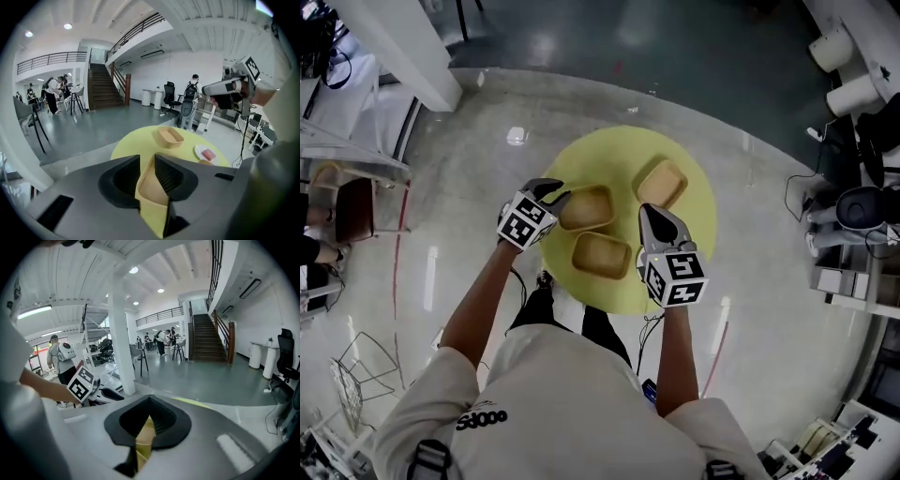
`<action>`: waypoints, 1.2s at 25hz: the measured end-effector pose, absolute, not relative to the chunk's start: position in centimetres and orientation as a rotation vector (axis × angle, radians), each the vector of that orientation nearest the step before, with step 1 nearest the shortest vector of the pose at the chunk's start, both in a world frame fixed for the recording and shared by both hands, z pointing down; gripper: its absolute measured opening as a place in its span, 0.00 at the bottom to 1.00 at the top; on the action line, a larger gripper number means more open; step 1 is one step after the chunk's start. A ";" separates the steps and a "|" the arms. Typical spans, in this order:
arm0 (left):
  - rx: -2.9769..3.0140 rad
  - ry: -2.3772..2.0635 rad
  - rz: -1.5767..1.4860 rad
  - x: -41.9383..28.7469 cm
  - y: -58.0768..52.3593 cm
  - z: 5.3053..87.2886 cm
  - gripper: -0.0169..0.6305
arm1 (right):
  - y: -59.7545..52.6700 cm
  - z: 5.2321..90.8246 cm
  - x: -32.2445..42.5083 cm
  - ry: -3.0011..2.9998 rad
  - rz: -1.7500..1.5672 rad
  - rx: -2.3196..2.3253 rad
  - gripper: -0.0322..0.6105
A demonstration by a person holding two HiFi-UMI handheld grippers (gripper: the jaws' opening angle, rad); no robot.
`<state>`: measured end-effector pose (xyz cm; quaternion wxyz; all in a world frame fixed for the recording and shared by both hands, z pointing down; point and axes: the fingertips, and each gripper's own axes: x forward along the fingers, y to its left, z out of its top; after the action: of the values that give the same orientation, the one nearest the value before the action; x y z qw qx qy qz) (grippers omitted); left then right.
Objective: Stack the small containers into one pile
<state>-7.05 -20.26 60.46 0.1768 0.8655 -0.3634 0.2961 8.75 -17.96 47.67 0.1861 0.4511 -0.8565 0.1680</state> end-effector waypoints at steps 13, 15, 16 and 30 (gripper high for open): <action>2.262 -0.940 1.048 -9.1 -19.7 69.8 0.22 | -18.8 52.6 8.4 -2.345 0.567 1.208 0.06; 2.234 -0.931 1.075 -9.2 -19.8 70.6 0.22 | -18.7 53.0 8.5 -2.335 0.577 1.203 0.06; 2.221 -0.928 1.092 -9.2 -19.8 71.1 0.22 | -18.6 53.3 8.5 -2.331 0.583 1.200 0.06; 2.120 -1.017 1.061 -9.1 -20.3 72.8 0.09 | -17.2 54.0 9.5 -2.307 0.602 1.191 0.06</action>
<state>-9.06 -20.33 72.79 0.2774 0.7894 -0.3789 0.3953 9.50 -17.18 53.98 0.2362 0.4343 -0.8411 0.2194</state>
